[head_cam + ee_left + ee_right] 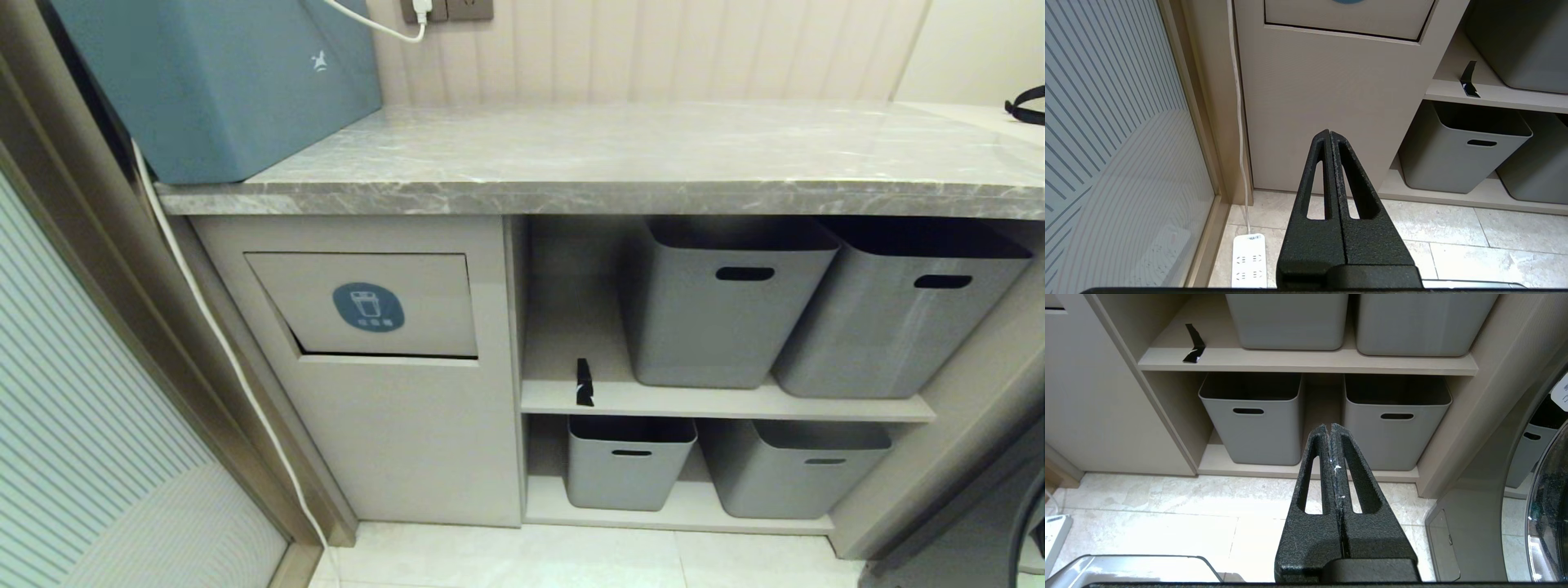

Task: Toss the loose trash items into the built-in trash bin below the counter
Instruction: Pick up the garbage

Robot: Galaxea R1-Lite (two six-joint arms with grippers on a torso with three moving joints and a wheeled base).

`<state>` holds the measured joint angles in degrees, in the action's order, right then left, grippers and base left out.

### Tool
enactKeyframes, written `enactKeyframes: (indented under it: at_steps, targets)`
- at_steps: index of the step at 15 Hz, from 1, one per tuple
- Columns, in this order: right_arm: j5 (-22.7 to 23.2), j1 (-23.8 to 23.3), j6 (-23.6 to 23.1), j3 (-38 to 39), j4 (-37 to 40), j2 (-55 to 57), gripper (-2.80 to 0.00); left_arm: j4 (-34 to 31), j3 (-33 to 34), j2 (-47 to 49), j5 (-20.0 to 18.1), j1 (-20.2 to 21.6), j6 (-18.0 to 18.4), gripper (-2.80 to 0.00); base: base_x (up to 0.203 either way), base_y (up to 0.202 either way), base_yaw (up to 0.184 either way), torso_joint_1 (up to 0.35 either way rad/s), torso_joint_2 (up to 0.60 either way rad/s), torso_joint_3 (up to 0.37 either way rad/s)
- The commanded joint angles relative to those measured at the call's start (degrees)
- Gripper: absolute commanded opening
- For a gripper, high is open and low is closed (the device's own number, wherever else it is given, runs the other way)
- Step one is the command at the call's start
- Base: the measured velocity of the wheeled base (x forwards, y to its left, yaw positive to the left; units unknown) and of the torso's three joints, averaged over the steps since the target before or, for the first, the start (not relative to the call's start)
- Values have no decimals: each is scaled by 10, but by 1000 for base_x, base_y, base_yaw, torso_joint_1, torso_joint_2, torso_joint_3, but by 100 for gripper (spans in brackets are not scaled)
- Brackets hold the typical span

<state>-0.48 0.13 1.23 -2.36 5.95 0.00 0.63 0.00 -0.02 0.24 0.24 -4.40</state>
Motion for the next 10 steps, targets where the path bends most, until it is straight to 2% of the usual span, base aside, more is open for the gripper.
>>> enactKeyframes:
  at_steps: [1,10]
  targets:
    - [0,0,0,0,0,1,-280,0,2,1,0,0,-1,-280,0,0,0,0,0,0]
    - [0,0,0,0,0,1,-280,0,1,2,1,0,-5,-280,0,0,0,0,0,0]
